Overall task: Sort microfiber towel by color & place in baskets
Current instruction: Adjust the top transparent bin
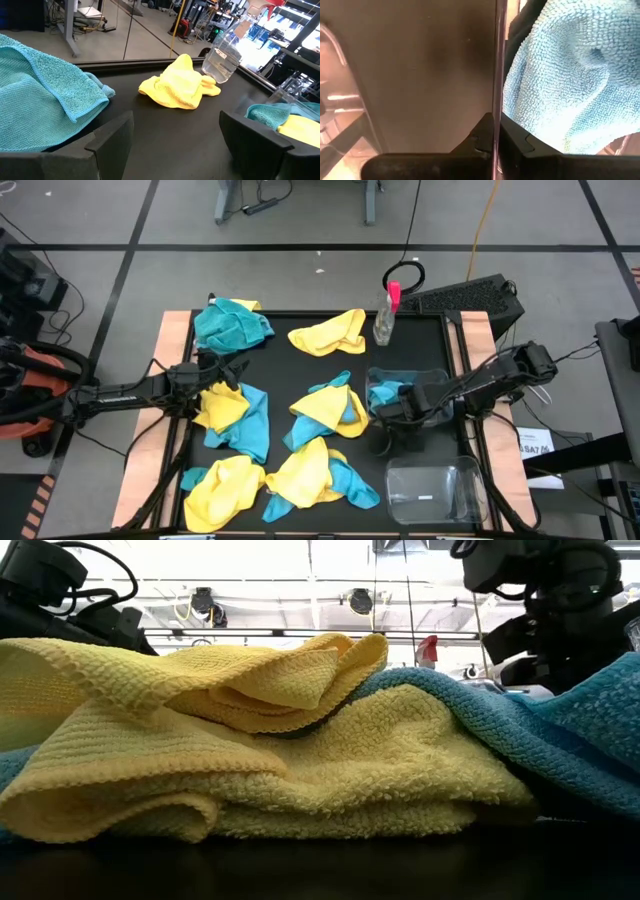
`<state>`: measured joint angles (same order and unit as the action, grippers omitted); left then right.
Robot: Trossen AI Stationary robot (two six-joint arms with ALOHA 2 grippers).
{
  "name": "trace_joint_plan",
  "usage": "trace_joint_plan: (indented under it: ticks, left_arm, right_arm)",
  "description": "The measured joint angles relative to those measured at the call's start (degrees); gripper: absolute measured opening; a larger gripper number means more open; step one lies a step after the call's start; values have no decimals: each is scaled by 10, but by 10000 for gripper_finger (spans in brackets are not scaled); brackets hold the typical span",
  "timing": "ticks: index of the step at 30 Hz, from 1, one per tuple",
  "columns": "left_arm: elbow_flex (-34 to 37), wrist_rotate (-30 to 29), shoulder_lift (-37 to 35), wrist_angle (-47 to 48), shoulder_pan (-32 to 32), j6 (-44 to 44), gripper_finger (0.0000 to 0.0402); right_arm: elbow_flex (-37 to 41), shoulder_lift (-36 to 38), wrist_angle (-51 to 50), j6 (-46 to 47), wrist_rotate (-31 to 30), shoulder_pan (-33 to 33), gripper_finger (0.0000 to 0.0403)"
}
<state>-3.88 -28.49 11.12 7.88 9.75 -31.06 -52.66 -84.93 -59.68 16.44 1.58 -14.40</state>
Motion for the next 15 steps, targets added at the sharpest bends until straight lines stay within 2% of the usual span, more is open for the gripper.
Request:
trace_joint_plan:
  ticks: [8, 15]
  left_arm:
    - [0, 0, 0, 0, 0, 0, 299]
    - [0, 0, 0, 0, 0, 0, 299]
  right_arm:
    - [0, 0, -7, 28, -15, -21, 23]
    - [0, 6, -43, 41, -17, -23, 108]
